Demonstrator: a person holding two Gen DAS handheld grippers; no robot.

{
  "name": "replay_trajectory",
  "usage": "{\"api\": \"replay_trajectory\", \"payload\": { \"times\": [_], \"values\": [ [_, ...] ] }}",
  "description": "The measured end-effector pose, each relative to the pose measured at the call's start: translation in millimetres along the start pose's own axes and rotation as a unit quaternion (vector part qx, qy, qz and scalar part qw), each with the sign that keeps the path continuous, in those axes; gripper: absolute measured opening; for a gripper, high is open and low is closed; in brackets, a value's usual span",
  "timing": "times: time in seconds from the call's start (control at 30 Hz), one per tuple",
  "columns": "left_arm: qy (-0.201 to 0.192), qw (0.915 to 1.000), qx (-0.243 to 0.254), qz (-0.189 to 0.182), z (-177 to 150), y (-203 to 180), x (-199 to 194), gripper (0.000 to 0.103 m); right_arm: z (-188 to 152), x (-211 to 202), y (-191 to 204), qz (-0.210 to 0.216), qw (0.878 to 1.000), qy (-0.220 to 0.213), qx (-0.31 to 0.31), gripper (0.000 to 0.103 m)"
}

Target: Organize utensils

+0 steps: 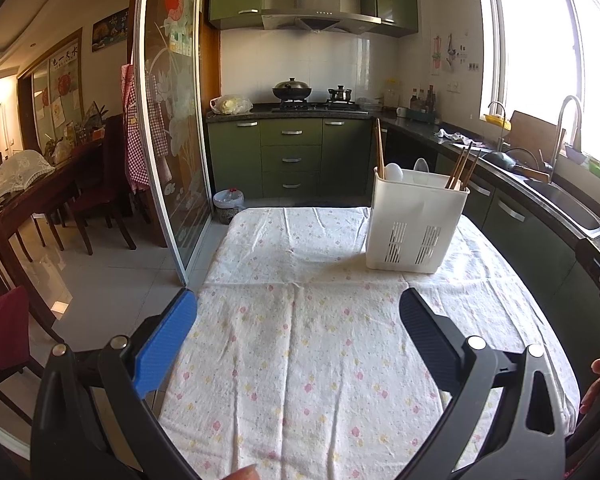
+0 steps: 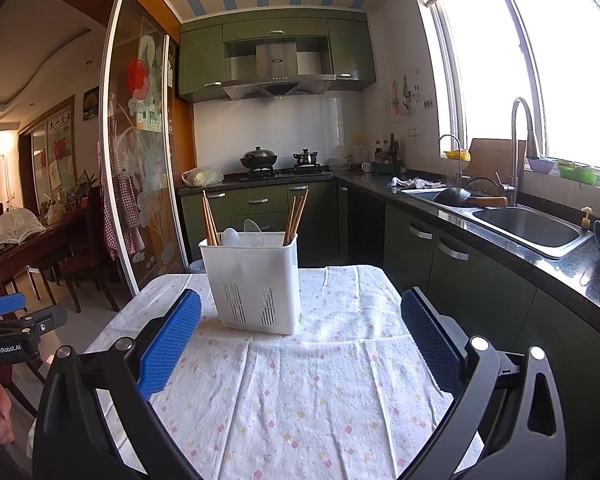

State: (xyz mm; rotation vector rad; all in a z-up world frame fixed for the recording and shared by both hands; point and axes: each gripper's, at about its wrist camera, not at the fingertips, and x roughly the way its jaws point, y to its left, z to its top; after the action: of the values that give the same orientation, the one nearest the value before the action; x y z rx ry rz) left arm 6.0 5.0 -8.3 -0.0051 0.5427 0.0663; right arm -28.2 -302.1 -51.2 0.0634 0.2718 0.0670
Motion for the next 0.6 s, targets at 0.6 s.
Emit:
{"api": "replay_trajectory", "payload": {
  "times": [0.6],
  "values": [
    [0.005, 1.0, 0.0, 0.002, 0.3, 0.9, 4.5, 0.097, 0.2, 0.5, -0.4, 0.0, 1.0, 0.0, -0.001, 0.099]
  ]
}}
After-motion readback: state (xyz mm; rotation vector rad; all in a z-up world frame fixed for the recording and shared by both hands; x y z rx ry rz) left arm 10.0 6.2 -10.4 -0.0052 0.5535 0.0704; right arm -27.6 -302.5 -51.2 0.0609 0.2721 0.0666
